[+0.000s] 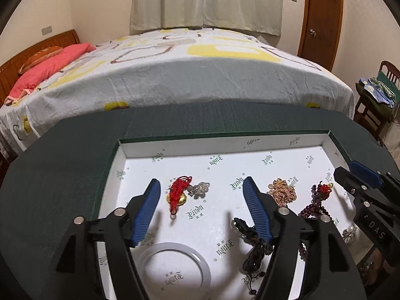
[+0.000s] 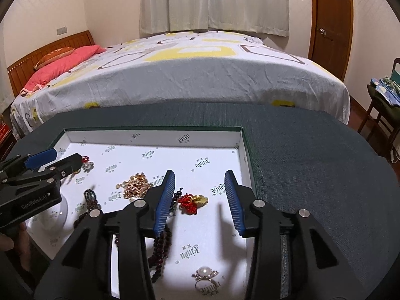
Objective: Organize jewelry
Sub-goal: 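Lift both open tools out of the box back over the table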
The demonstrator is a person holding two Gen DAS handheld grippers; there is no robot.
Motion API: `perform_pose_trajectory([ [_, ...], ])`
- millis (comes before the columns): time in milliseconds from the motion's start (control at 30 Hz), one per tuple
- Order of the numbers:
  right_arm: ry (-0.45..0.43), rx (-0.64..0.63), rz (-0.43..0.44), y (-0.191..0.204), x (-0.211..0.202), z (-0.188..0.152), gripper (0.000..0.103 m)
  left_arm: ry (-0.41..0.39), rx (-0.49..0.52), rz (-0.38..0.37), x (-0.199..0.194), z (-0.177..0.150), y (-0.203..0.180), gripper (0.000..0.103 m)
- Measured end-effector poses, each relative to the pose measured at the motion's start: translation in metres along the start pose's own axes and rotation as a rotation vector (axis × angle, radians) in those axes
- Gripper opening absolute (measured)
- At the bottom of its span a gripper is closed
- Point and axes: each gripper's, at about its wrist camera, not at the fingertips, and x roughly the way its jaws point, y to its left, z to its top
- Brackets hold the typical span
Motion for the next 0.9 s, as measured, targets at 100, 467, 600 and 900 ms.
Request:
perform_pose_trajectory([
  [100,-0.022,0.003,0.007,0.002,-0.012,0.0,0.048,-0.017,-0.001,0.004,-0.01,-0.001,0.0,0.068],
  [467,-0.077,-0.013,0.01,0.006,-0.065,-0.013,0.054,-0.092,-0.014,0.015,-0.061,-0.018,-0.002,0.074],
  [600,-0.089,-0.002,0.008,0.003,-0.084,-0.022,0.061,-0.121,-0.018,0.021,-0.082,-0.025,-0.002,0.076],
  [900,-0.082,0.011,-0.001,-0.004,-0.117,-0.051,0.067,-0.18,-0.024,0.029,-0.128,-0.048,-0.007,0.078],
])
